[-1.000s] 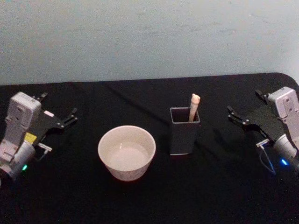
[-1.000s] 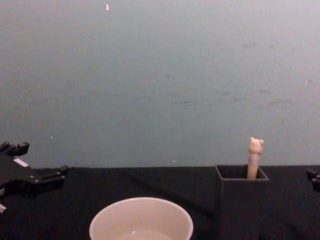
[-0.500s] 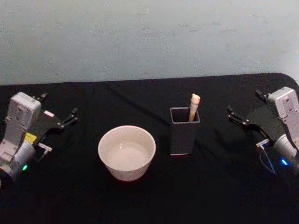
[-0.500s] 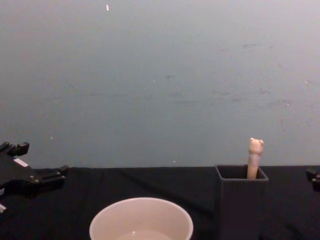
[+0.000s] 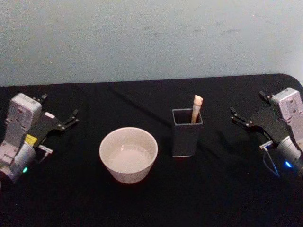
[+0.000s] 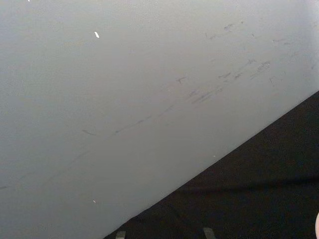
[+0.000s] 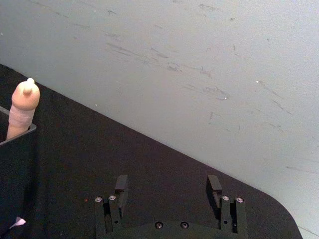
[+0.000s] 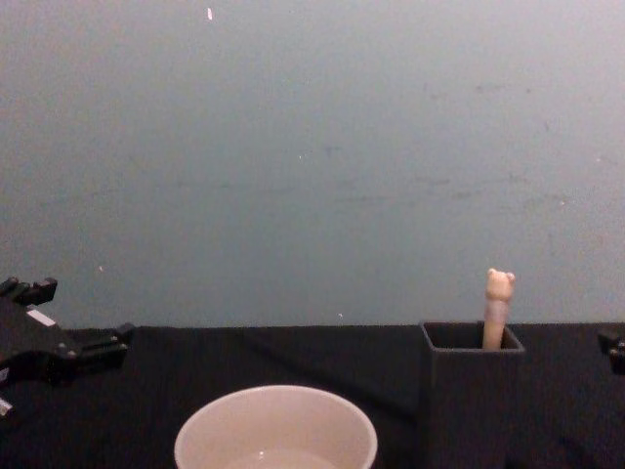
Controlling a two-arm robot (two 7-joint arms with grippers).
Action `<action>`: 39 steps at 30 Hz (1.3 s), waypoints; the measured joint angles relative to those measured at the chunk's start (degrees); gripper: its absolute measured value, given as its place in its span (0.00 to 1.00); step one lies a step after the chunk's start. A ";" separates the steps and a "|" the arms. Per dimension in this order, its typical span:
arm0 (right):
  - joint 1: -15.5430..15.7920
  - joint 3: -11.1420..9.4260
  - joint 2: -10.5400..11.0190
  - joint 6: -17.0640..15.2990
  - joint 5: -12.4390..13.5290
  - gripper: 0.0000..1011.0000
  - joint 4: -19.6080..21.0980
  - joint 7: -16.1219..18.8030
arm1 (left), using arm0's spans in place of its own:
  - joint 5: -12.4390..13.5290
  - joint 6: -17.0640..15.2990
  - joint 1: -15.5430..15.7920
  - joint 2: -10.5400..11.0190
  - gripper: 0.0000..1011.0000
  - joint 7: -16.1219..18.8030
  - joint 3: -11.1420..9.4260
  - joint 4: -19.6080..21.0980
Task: Pick up the stirring spoon with one hand, stir inside the cup, then place it back in its original position.
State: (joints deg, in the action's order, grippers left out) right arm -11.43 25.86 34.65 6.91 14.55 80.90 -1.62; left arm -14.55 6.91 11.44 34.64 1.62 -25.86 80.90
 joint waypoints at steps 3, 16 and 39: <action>0.00 0.00 0.00 0.00 0.00 0.99 0.00 0.00 | 0.00 0.00 0.00 0.00 0.99 0.00 0.00 0.00; 1.03 -1.21 0.34 0.48 1.98 0.99 1.65 3.77 | 0.00 0.00 -0.01 0.00 0.99 0.00 0.00 0.00; 3.43 -4.90 1.33 -5.49 18.63 0.99 8.91 25.27 | 0.00 0.00 0.00 0.00 0.99 0.00 0.00 0.00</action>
State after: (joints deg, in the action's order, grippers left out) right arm -8.00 20.96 35.98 1.41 33.17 89.81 23.64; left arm -14.55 6.91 11.43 34.65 1.62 -25.86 80.90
